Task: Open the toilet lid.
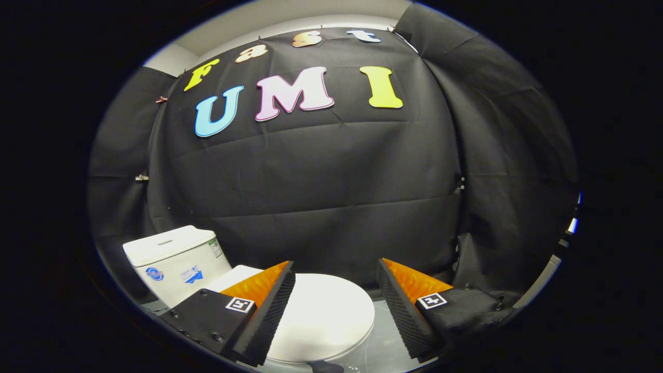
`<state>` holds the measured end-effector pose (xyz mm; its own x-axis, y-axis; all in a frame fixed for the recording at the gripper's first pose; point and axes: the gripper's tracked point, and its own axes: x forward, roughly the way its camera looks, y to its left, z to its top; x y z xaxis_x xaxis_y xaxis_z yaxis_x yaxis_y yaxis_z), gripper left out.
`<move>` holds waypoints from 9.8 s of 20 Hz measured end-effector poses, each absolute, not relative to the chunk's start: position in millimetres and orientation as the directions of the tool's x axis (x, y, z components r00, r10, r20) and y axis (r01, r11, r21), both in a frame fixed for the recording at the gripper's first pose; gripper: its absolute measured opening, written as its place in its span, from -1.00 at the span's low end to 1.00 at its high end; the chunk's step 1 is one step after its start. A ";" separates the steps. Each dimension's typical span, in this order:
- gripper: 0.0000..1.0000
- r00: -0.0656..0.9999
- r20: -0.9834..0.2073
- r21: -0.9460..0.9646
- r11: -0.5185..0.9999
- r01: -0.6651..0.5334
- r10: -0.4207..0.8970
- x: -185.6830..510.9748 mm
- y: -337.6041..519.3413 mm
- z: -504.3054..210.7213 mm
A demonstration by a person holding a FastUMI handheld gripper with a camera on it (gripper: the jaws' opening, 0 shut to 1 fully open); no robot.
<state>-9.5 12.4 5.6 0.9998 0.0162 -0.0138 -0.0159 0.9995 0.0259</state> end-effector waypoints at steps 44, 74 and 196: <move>0.19 0.735 -0.605 0.717 0.613 0.333 0.308 -85.7 17.0 -224.4; -0.82 0.746 -0.535 0.823 0.443 0.355 0.397 -83.8 10.0 -217.6; -0.88 0.771 -0.608 -0.210 0.975 0.073 -0.188 -45.9 455.5 67.6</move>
